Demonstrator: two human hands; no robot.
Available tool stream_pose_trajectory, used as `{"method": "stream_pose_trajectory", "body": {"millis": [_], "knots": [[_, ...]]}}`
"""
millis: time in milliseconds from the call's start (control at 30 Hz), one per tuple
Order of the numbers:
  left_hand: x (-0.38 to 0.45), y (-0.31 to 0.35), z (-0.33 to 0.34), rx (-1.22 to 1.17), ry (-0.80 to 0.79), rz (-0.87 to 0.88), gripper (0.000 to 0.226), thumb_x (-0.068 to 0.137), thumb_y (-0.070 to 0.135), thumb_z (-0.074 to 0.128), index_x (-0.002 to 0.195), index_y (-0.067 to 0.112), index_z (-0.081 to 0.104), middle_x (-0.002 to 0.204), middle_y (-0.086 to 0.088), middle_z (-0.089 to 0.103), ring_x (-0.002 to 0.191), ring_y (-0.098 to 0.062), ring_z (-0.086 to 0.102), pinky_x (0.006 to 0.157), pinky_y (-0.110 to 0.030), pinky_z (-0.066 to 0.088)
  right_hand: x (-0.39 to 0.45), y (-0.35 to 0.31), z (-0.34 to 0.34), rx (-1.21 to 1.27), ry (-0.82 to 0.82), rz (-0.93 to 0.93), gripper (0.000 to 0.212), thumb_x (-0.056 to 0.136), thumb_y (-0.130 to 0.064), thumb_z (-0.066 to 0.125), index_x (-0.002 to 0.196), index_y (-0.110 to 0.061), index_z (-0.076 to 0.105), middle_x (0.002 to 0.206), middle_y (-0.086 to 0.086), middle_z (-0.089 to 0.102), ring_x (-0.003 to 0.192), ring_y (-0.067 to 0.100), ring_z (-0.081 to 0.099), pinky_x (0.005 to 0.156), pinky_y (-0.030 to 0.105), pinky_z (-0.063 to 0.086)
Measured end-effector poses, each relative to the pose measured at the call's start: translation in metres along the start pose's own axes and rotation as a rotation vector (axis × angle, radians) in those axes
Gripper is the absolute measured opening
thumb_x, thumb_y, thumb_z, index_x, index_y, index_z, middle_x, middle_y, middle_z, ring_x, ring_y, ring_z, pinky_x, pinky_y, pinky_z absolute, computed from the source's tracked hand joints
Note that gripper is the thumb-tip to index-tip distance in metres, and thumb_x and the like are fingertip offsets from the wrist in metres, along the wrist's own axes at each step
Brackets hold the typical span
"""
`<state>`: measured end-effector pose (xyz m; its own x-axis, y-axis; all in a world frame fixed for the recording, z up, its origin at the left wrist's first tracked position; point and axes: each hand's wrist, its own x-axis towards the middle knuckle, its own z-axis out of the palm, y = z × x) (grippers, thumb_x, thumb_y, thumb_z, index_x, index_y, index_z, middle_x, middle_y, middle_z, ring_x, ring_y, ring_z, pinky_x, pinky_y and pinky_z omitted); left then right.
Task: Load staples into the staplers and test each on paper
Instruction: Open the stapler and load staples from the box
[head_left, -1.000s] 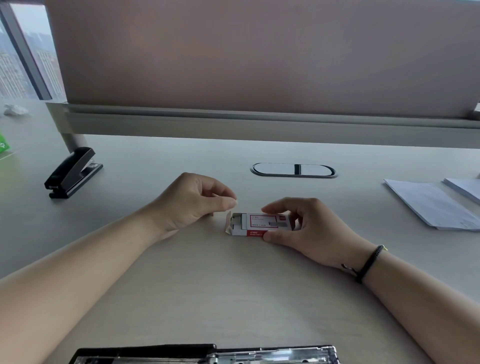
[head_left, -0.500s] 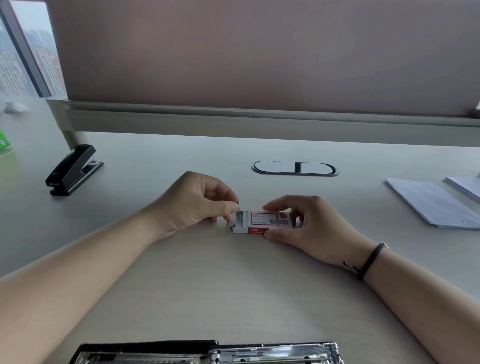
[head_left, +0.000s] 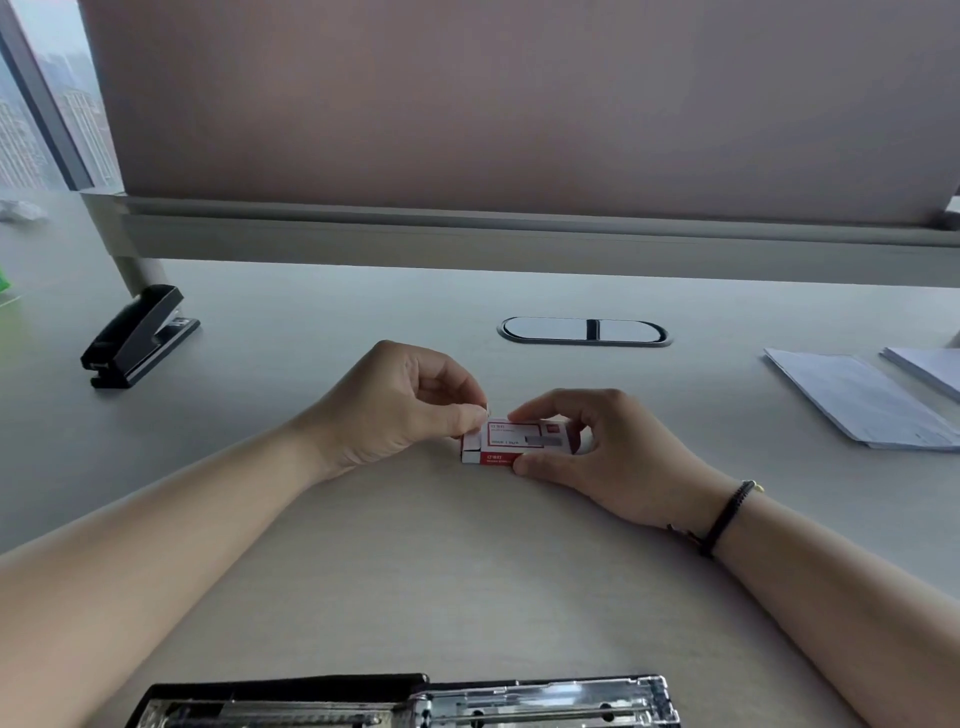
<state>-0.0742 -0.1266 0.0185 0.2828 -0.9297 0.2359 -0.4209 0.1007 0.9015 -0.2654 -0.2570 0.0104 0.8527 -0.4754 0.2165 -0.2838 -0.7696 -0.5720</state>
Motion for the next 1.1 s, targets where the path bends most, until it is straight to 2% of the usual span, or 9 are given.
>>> {"method": "stream_pose_trajectory", "body": {"millis": [67, 267, 400, 500, 567, 633, 700, 867, 1100], "knots": [[0.000, 0.000, 0.003, -0.003, -0.013, 0.010, 0.010, 0.074, 0.009, 0.077, 0.083, 0.005, 0.075, 0.082, -0.013, 0.077, 0.076, -0.018, 0.070, 0.075, -0.030, 0.057, 0.000, 0.000, 0.001, -0.004, 0.002, -0.018, 0.036, 0.072, -0.047, 0.076, 0.106, -0.040, 0.069, 0.093, -0.019, 0.072, 0.071, -0.002, 0.056, 0.064, 0.012, 0.040], [-0.001, 0.003, 0.005, 0.039, -0.019, 0.020, 0.006, 0.080, -0.002, 0.075, 0.085, 0.001, 0.074, 0.085, -0.020, 0.075, 0.076, -0.018, 0.069, 0.075, -0.028, 0.057, -0.001, 0.000, 0.001, 0.006, 0.003, -0.031, 0.035, 0.073, -0.047, 0.076, 0.105, -0.038, 0.069, 0.089, -0.017, 0.072, 0.068, -0.002, 0.056, 0.063, 0.012, 0.040], [-0.011, 0.021, -0.001, 0.175, 0.037, 0.015, 0.006, 0.079, 0.002, 0.078, 0.083, 0.005, 0.076, 0.080, -0.011, 0.076, 0.071, -0.013, 0.067, 0.072, -0.030, 0.055, -0.008, -0.006, -0.002, -0.018, 0.029, -0.008, 0.041, 0.072, -0.049, 0.076, 0.111, -0.040, 0.066, 0.097, -0.018, 0.068, 0.069, 0.001, 0.057, 0.063, 0.016, 0.044], [-0.025, 0.048, -0.005, 0.271, 0.070, 0.047, 0.005, 0.078, 0.005, 0.079, 0.081, 0.008, 0.077, 0.077, -0.005, 0.076, 0.066, -0.009, 0.064, 0.067, -0.025, 0.054, -0.018, -0.018, -0.008, 0.061, 0.163, 0.023, 0.032, 0.075, -0.043, 0.076, 0.105, -0.036, 0.068, 0.104, -0.015, 0.065, 0.068, 0.009, 0.060, 0.064, 0.019, 0.046], [-0.039, 0.067, -0.003, 0.326, 0.074, 0.082, 0.005, 0.077, 0.007, 0.080, 0.080, 0.011, 0.077, 0.075, -0.001, 0.077, 0.062, -0.013, 0.067, 0.065, -0.027, 0.056, -0.025, -0.031, -0.014, 0.128, 0.248, 0.034, 0.019, 0.078, -0.039, 0.075, 0.095, -0.034, 0.071, 0.093, -0.012, 0.069, 0.068, 0.016, 0.061, 0.064, 0.022, 0.047], [-0.057, 0.082, 0.005, 0.408, 0.072, 0.120, 0.006, 0.075, 0.010, 0.081, 0.079, 0.013, 0.078, 0.073, 0.001, 0.076, 0.065, -0.017, 0.070, 0.065, -0.027, 0.057, -0.038, -0.048, -0.019, 0.293, 0.256, 0.028, 0.010, 0.075, -0.038, 0.075, 0.082, -0.030, 0.074, 0.080, -0.002, 0.074, 0.069, 0.024, 0.064, 0.067, 0.033, 0.052], [-0.079, 0.090, 0.018, 0.450, 0.073, 0.168, 0.008, 0.074, 0.011, 0.081, 0.079, 0.016, 0.078, 0.071, 0.003, 0.076, 0.063, -0.012, 0.070, 0.062, -0.023, 0.056, -0.057, -0.065, -0.024, 0.467, 0.216, 0.007, 0.015, 0.072, -0.037, 0.077, 0.078, -0.024, 0.076, 0.075, 0.008, 0.075, 0.064, 0.024, 0.062, 0.065, 0.039, 0.051], [-0.117, 0.090, 0.049, 0.451, 0.144, 0.266, 0.008, 0.073, 0.014, 0.082, 0.080, 0.015, 0.079, 0.071, 0.004, 0.076, 0.063, -0.011, 0.071, 0.064, -0.028, 0.059, -0.105, -0.085, -0.026, 0.643, 0.162, 0.085, 0.013, 0.075, -0.015, 0.079, 0.087, -0.013, 0.075, 0.074, 0.011, 0.075, 0.056, 0.011, 0.054, 0.052, 0.020, 0.040], [-0.140, 0.096, 0.073, 0.413, 0.260, 0.384, 0.011, 0.076, 0.017, 0.083, 0.086, 0.015, 0.078, 0.071, 0.008, 0.075, 0.063, -0.005, 0.071, 0.064, -0.029, 0.060, -0.128, -0.092, -0.018, 0.715, 0.185, 0.127, 0.011, 0.076, -0.006, 0.079, 0.086, -0.004, 0.074, 0.069, 0.006, 0.071, 0.053, 0.010, 0.054, 0.048, 0.013, 0.039]]}}
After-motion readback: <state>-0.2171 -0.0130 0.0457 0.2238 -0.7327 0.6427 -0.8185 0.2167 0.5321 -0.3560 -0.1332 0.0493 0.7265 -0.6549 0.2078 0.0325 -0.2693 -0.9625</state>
